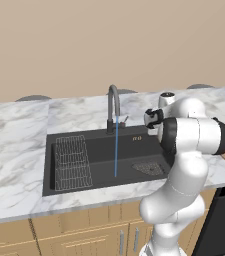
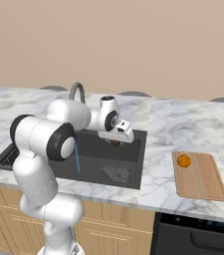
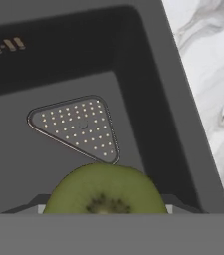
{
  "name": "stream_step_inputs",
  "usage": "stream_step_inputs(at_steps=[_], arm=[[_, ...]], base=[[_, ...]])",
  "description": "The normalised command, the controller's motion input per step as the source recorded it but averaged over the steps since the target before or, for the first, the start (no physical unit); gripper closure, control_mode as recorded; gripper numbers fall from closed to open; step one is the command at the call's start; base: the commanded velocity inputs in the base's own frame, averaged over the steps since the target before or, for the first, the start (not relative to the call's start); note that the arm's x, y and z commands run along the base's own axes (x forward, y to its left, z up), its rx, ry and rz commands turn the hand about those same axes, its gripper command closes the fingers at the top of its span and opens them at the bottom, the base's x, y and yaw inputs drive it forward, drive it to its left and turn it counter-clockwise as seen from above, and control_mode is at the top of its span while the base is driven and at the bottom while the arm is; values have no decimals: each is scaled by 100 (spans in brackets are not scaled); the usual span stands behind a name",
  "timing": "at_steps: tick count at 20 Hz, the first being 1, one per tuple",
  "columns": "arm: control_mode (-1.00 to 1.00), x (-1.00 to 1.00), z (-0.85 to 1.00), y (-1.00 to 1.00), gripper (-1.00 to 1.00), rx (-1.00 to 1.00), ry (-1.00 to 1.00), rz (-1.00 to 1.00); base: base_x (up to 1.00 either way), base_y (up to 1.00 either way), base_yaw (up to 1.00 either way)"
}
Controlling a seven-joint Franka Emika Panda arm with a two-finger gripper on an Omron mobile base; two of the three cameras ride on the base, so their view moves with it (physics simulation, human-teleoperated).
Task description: Pick the orange, kiwi from the sink and place them on the cutting board to airdry. Then turn off the sink faucet.
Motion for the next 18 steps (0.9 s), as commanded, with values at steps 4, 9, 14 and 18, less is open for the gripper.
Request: stream_step_inputs(at_steps=[4, 9, 14, 18], arm=[[-100, 0, 3, -24, 100, 0, 3, -4], [-100, 0, 0, -28, 100, 0, 0, -1], [-100, 0, 0, -23, 100, 0, 0, 0], [-100, 0, 0, -22, 100, 0, 0, 0]], base=[[0, 0, 0], [0, 0, 0], [0, 0, 0], [0, 0, 0]])
